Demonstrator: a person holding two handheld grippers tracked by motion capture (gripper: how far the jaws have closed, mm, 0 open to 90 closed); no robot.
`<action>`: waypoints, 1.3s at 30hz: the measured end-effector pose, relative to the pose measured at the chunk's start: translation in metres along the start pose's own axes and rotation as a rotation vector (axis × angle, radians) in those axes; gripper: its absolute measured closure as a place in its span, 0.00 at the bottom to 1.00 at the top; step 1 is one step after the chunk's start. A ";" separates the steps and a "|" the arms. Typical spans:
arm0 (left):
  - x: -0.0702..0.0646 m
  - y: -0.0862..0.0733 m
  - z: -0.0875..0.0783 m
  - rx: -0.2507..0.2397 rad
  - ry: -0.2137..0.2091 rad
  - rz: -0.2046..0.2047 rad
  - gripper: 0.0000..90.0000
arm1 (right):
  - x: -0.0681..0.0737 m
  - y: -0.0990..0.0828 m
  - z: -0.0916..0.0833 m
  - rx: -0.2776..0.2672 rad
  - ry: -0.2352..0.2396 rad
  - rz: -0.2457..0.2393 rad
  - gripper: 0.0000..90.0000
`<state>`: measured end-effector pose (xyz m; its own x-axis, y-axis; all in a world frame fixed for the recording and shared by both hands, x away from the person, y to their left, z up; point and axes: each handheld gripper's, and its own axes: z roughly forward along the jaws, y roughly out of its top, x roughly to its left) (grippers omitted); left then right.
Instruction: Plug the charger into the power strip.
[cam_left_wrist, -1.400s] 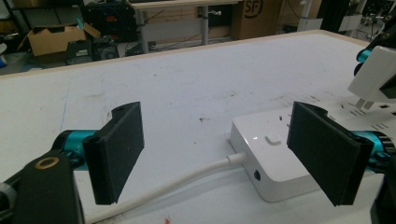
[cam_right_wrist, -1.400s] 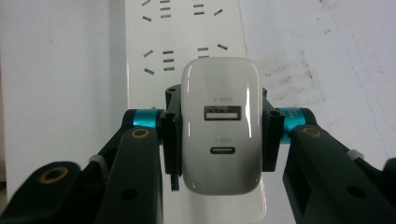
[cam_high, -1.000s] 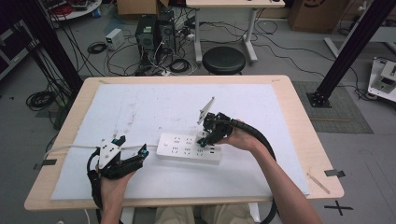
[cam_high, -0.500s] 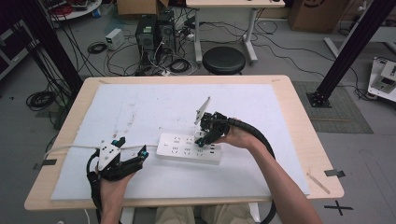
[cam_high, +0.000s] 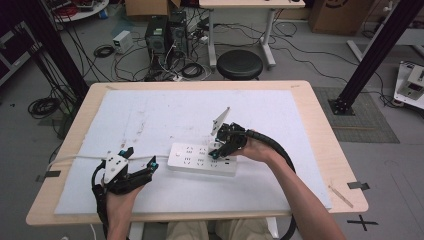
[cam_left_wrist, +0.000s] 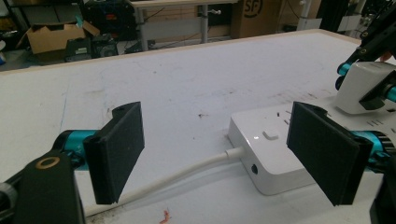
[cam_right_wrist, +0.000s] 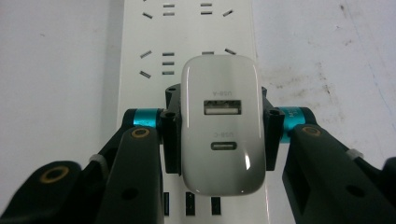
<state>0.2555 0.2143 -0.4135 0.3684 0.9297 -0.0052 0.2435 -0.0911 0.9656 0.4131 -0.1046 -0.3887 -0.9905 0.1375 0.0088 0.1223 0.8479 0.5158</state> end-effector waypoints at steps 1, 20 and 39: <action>0.000 0.000 0.000 0.001 0.001 0.004 0.21 | -0.001 -0.001 0.000 -0.004 0.006 0.003 0.70; -0.005 -0.001 -0.002 0.016 -0.003 0.008 0.21 | -0.002 -0.008 0.003 -0.072 0.017 -0.047 0.71; -0.005 -0.002 -0.007 0.018 0.006 0.007 0.21 | 0.010 -0.014 0.006 -0.114 -0.062 -0.089 0.71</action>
<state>0.2468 0.2121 -0.4133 0.3651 0.9310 0.0029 0.2575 -0.1040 0.9607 0.4019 -0.1121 -0.4016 -0.9908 0.0984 -0.0925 0.0224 0.7951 0.6060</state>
